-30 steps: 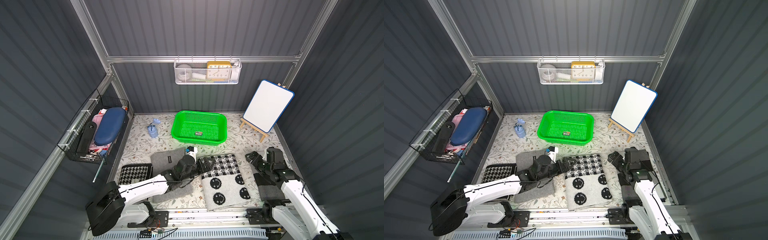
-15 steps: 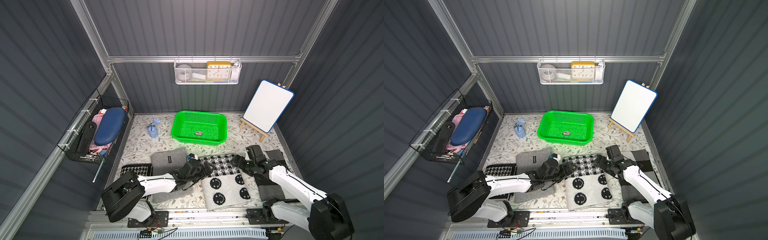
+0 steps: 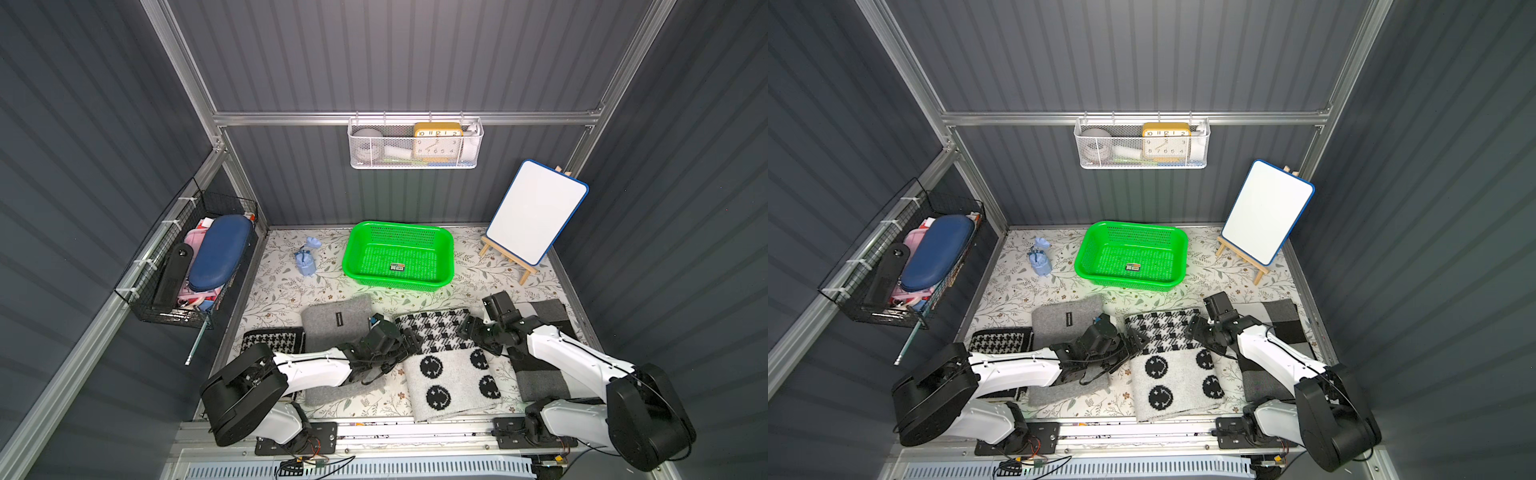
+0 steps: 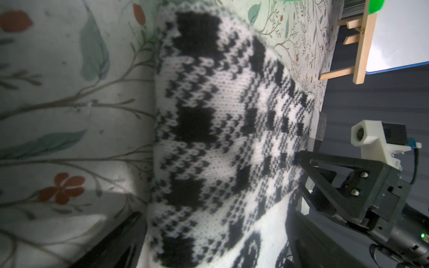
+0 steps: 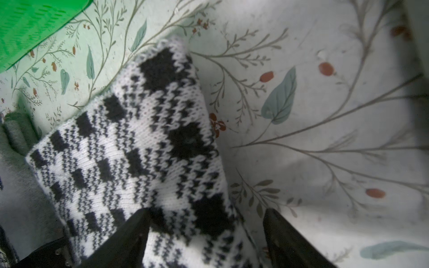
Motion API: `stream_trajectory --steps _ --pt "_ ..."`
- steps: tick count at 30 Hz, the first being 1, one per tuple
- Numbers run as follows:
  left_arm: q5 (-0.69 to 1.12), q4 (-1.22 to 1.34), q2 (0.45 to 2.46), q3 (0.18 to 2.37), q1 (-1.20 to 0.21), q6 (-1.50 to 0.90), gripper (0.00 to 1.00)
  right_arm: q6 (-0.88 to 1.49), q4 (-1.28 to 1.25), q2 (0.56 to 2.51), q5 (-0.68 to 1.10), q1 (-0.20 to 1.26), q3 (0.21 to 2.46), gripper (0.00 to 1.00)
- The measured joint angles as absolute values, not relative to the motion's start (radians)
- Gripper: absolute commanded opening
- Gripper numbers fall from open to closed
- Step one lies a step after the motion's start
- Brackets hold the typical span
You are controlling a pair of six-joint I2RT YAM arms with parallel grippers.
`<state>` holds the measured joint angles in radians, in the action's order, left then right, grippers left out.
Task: Put the folded scarf in the basket
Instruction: Adjust the scarf at the center of the board.
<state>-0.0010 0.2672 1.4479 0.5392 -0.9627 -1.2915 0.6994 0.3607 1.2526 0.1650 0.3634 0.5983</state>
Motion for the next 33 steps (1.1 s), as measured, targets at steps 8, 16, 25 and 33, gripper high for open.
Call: stream_trajectory --steps 8,16,25,33 --pt "-0.029 0.209 1.500 0.590 -0.963 -1.257 0.48 0.710 0.328 1.275 0.178 0.377 0.568 0.52" --pt "-0.024 0.249 1.668 0.712 -0.934 -1.187 0.41 0.727 0.339 1.141 0.152 0.377 0.494 0.47" --pt "0.076 0.299 1.917 1.032 -0.791 -1.005 0.59 0.800 0.374 0.918 0.149 0.390 0.383 0.48" --pt "0.159 0.324 2.004 1.260 -0.756 -0.877 0.81 0.853 0.490 0.748 0.128 0.414 0.334 0.56"
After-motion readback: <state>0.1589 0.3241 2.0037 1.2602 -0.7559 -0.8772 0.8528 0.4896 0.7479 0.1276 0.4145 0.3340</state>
